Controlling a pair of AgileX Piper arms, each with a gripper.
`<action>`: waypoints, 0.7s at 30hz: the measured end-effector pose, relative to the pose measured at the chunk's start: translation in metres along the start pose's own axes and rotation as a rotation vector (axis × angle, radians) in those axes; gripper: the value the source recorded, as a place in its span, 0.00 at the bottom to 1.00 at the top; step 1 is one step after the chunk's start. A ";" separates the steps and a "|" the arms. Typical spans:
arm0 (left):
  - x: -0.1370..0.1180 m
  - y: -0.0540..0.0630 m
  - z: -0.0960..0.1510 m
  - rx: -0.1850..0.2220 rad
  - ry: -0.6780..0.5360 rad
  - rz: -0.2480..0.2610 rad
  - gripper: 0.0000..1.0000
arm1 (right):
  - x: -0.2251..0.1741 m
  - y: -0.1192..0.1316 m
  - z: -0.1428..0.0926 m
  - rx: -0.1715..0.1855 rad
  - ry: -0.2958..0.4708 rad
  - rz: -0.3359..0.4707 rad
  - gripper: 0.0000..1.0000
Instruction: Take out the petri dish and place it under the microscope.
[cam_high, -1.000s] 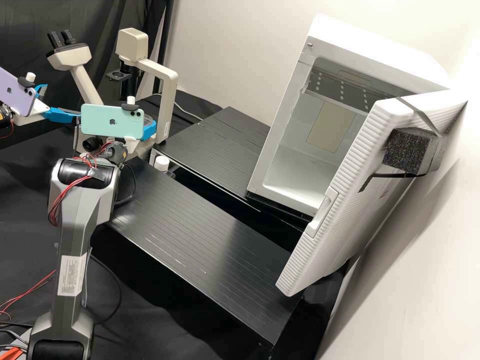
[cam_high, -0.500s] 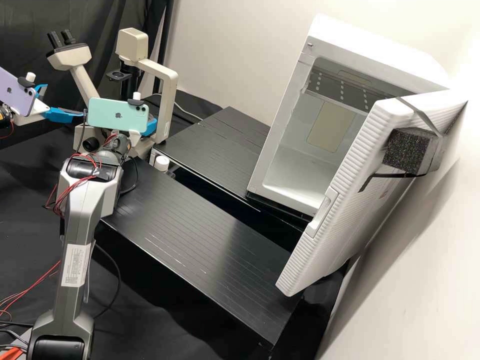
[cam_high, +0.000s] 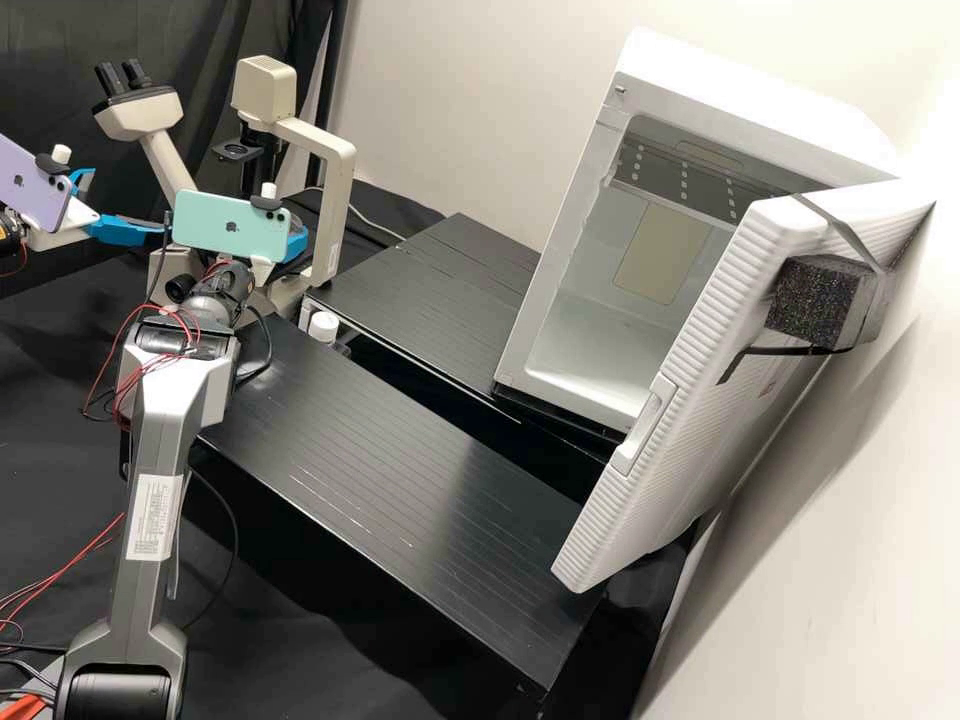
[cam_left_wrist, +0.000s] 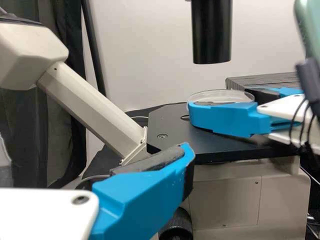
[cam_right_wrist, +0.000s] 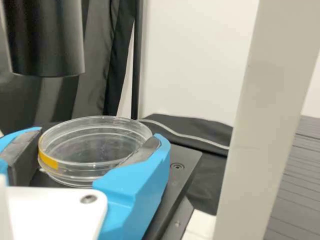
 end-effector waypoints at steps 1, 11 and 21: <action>0.000 0.000 0.000 0.000 0.000 0.000 1.00 | 0.002 0.000 0.000 0.000 -0.001 0.004 0.00; 0.000 0.000 0.000 0.000 0.000 0.000 1.00 | 0.016 -0.003 0.001 -0.009 -0.006 0.016 0.00; 0.000 0.000 0.000 0.000 0.000 0.000 1.00 | 0.017 -0.004 0.000 -0.007 -0.008 -0.005 1.00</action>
